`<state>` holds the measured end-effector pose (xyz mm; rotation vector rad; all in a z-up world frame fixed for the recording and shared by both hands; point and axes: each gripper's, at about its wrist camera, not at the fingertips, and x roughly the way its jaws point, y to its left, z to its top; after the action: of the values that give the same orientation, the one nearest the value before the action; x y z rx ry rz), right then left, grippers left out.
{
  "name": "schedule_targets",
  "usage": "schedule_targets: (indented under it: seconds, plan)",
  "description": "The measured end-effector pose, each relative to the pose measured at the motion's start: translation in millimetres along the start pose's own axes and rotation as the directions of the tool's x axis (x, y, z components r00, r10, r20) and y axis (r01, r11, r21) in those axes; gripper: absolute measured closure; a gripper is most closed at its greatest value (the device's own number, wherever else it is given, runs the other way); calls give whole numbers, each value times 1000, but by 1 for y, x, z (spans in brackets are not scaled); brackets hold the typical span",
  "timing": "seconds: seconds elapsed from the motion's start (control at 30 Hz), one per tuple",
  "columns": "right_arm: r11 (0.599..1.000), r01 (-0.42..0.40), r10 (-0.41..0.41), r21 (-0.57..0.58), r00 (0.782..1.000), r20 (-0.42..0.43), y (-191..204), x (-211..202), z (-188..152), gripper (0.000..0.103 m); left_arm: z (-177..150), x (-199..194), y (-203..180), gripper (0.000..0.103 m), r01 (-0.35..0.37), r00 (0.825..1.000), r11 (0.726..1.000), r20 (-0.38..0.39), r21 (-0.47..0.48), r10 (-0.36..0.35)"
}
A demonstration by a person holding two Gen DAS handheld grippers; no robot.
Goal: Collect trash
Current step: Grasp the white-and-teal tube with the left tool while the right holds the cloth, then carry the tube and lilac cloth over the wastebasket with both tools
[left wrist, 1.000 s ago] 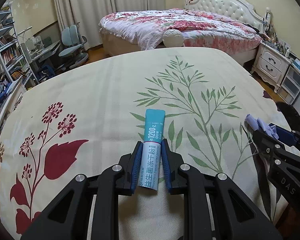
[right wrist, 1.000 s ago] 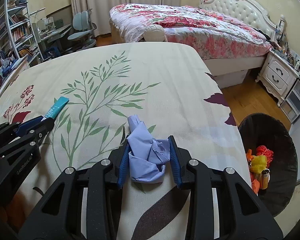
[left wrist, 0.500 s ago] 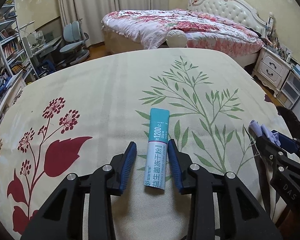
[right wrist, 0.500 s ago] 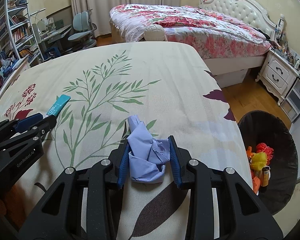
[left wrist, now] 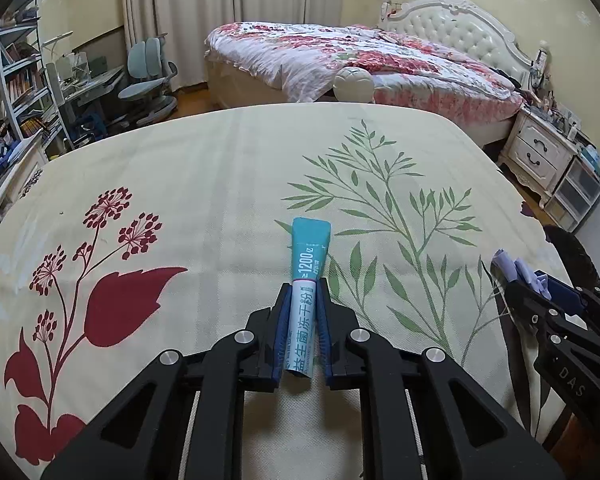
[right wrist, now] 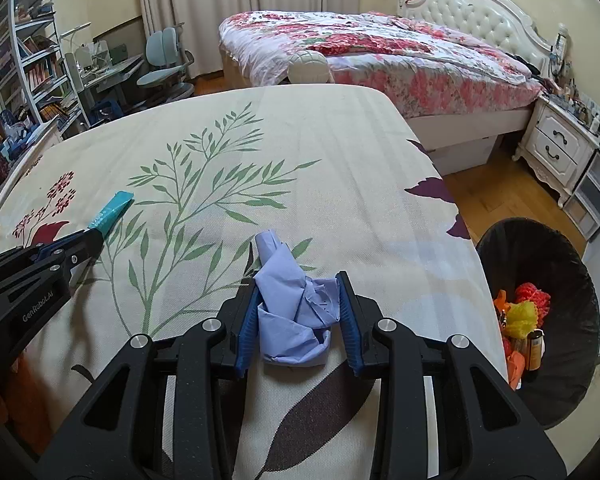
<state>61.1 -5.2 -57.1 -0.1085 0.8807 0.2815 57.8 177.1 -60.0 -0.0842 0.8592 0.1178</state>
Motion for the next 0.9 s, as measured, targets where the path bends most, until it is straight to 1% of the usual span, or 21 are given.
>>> schedule_targets:
  seconds: [0.3,0.53,0.7,0.9]
  plan:
    - [1000,4,-5,7,1000,16,-2,-11,-5,69,-9,-16,-2,90,23,999,1000,24,-14,-22]
    - [1000,7,-8,15,999,48,-7,-30,-9,69,-14,-35,-4,90,29,998,999,58,-26,-27]
    - [1000,10,-12,29,997,71,-14,-44,-13,69,-14,-48,-13,90,42,996,999,85,-16,-40]
    - [998,23,-29,57,994,108,-29,-63,-17,69,-11,-63,-35,90,71,990,997,124,12,-72]
